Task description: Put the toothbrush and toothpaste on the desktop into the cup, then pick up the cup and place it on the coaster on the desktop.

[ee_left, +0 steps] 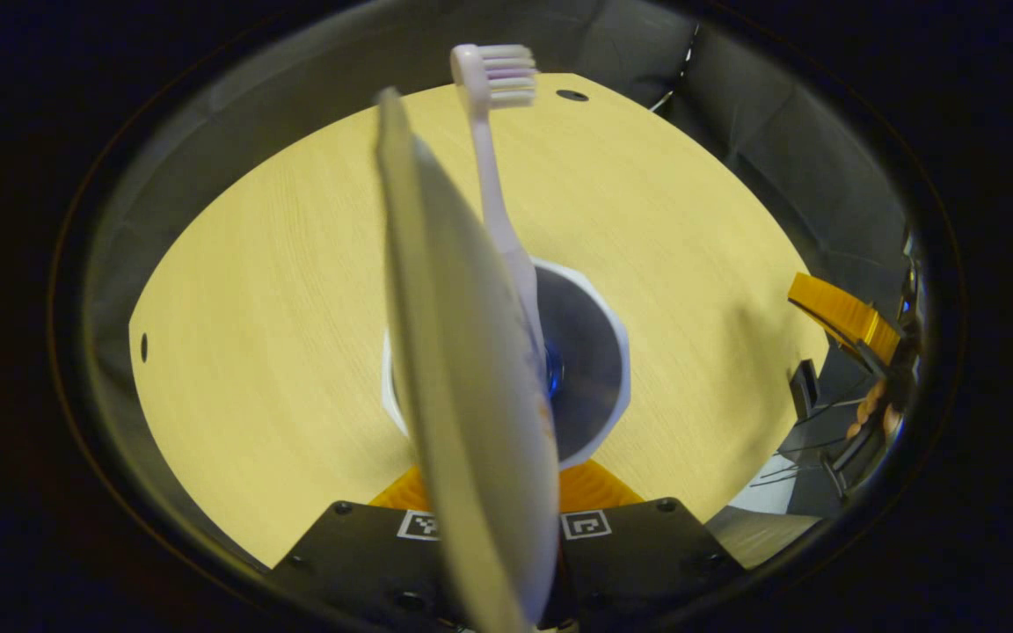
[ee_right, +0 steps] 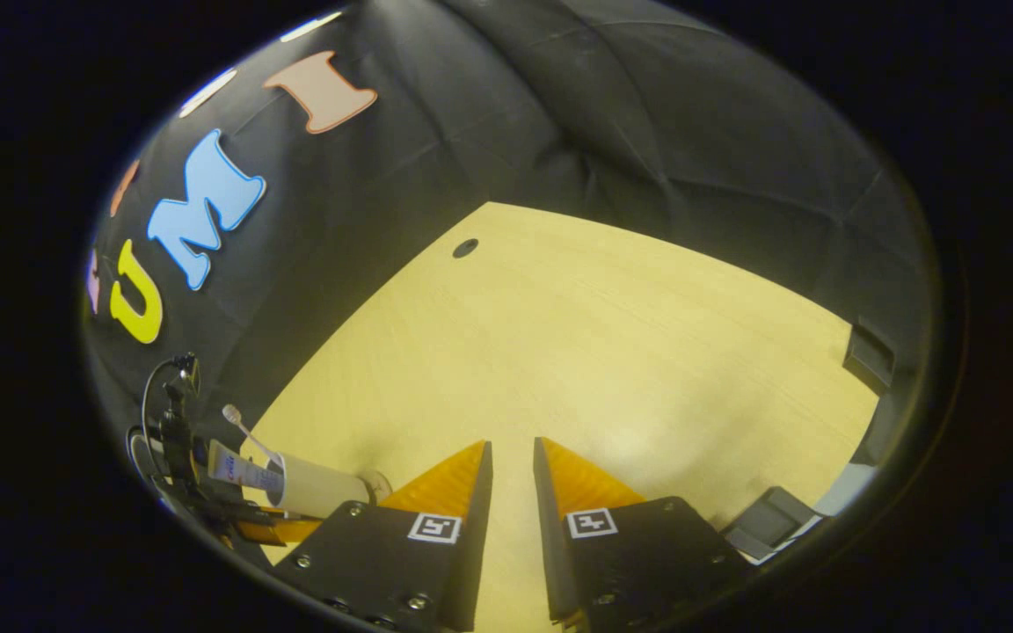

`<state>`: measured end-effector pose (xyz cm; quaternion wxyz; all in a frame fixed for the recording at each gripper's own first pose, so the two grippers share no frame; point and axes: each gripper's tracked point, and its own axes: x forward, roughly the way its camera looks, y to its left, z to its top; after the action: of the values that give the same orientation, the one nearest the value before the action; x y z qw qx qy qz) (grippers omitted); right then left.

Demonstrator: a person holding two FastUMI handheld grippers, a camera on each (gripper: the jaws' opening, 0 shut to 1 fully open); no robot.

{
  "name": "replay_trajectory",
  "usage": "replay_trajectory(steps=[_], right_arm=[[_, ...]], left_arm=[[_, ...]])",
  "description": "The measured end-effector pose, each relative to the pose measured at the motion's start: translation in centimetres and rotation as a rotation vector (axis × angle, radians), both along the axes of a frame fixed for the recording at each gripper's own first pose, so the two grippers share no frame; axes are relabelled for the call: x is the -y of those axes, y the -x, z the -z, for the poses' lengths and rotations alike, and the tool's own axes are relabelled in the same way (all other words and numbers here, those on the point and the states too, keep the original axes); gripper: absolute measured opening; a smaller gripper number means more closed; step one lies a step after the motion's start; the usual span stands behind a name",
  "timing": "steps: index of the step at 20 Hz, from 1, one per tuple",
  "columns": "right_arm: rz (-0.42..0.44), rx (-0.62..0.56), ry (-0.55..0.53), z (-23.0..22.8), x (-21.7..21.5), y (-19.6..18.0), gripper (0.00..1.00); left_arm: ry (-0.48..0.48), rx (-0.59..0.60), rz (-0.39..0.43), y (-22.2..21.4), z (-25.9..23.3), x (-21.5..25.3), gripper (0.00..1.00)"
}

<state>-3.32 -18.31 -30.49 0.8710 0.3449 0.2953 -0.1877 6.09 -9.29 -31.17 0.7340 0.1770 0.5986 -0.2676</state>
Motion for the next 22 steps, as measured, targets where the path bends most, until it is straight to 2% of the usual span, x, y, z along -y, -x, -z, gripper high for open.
replay_trajectory(steps=[22], right_arm=[[-0.010,-0.023,-0.021,0.7,0.8,1.1,0.29]], left_arm=[[-0.002,0.021,-0.022,0.2,0.4,0.1,0.31]])
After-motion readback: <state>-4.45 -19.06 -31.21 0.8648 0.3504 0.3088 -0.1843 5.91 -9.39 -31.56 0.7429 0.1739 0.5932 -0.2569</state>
